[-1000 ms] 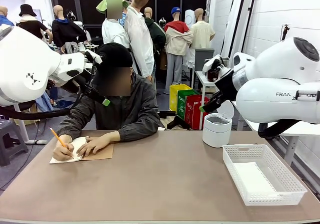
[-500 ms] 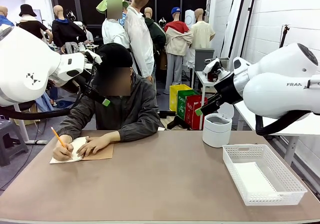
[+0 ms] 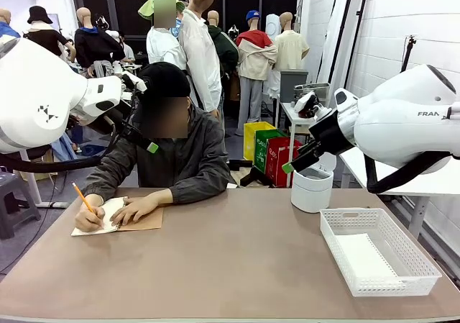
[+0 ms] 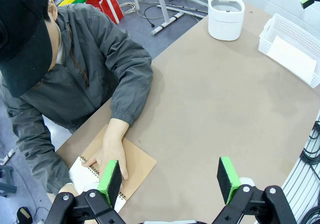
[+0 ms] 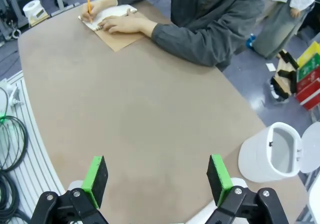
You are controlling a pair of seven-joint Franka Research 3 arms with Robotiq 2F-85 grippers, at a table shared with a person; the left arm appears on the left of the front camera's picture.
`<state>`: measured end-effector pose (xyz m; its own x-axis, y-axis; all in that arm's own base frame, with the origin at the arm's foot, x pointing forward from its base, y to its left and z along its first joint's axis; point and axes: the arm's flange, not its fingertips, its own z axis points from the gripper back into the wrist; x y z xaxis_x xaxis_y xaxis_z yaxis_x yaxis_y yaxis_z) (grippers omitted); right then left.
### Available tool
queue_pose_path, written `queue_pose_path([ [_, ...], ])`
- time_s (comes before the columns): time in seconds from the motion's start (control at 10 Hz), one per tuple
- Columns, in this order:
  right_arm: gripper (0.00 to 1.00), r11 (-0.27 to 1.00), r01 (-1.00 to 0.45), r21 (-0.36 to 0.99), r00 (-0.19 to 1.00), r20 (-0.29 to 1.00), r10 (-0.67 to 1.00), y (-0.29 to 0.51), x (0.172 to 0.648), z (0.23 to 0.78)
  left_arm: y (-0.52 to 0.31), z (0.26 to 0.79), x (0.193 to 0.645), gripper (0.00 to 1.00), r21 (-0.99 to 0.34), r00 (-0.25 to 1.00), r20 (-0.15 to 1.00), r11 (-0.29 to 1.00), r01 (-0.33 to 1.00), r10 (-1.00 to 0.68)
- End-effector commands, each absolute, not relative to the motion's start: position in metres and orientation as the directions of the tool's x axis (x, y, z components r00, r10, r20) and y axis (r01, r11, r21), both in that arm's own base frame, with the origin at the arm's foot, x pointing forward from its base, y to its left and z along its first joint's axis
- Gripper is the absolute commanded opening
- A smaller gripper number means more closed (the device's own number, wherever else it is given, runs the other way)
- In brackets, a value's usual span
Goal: Sort the paper based on its condition.
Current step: If a person hands you a paper, place it in the Organizing basket , and if it's crumpled, put it in the Trash can.
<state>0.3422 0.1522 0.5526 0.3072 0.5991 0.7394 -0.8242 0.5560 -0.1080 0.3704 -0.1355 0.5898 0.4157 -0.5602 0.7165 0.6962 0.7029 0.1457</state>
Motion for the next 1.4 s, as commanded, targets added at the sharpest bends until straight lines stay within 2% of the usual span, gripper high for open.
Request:
queue_pose_path([
  [0.0, 1.0, 0.556, -0.825, -0.103, 0.309, 0.741, 0.596, 0.1512, 0.3433, 0.5514, -0.1353, 0.5896, 0.3699, 1.0, 0.137, 0.427, 0.718, 0.712, 0.689, -0.551],
  [1.3, 1.0, 0.556, -0.825, -0.103, 0.309, 0.741, 0.596, 0.1512, 0.3433, 0.5514, -0.1353, 0.5896, 0.3699, 1.0, 0.137, 0.427, 0.718, 0.712, 0.689, -0.551],
])
